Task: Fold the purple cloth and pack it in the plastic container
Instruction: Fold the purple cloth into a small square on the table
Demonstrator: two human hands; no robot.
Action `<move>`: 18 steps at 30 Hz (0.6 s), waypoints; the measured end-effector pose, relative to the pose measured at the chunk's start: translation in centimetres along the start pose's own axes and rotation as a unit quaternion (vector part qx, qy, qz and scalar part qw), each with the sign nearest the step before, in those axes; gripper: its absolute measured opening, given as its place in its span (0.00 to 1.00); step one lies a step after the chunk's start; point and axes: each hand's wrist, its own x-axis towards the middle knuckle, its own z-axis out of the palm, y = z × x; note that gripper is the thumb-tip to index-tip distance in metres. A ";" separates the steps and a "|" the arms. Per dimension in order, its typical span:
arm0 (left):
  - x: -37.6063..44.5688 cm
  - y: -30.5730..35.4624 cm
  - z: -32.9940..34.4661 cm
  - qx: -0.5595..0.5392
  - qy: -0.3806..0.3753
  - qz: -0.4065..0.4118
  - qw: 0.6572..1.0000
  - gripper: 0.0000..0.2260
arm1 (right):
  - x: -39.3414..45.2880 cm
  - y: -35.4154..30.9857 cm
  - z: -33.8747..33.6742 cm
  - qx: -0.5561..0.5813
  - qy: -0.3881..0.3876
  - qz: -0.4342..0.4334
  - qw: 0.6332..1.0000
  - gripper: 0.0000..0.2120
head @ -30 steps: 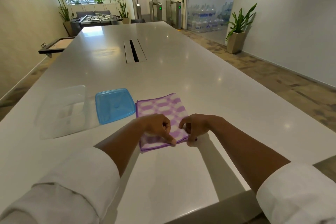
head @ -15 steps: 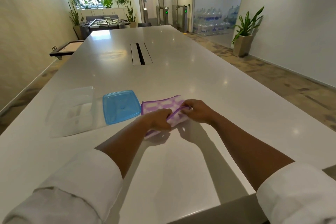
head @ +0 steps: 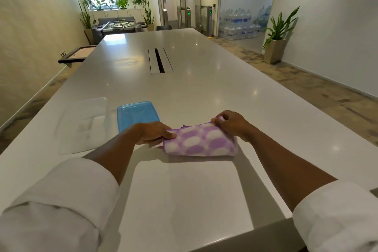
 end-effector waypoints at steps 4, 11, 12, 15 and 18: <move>0.0 -0.3 0.7 -0.076 -0.009 0.007 0.997 0.14 | -0.1 1.0 -0.3 0.023 -0.044 0.082 0.995 0.14; 1.3 0.0 1.2 -0.181 -0.056 0.031 0.981 0.14 | 0.5 2.6 0.0 0.022 -0.021 0.125 0.992 0.14; 1.7 0.1 1.4 -0.180 -0.039 0.034 0.982 0.13 | 0.7 2.8 0.2 0.023 -0.013 0.122 0.992 0.13; 3.1 0.0 2.0 -0.125 0.022 0.018 0.992 0.11 | 1.2 3.6 0.5 0.012 0.044 0.097 0.994 0.09; 3.9 0.0 2.7 -0.071 0.056 -0.006 0.996 0.12 | 1.4 4.0 0.6 0.001 0.095 0.079 0.992 0.10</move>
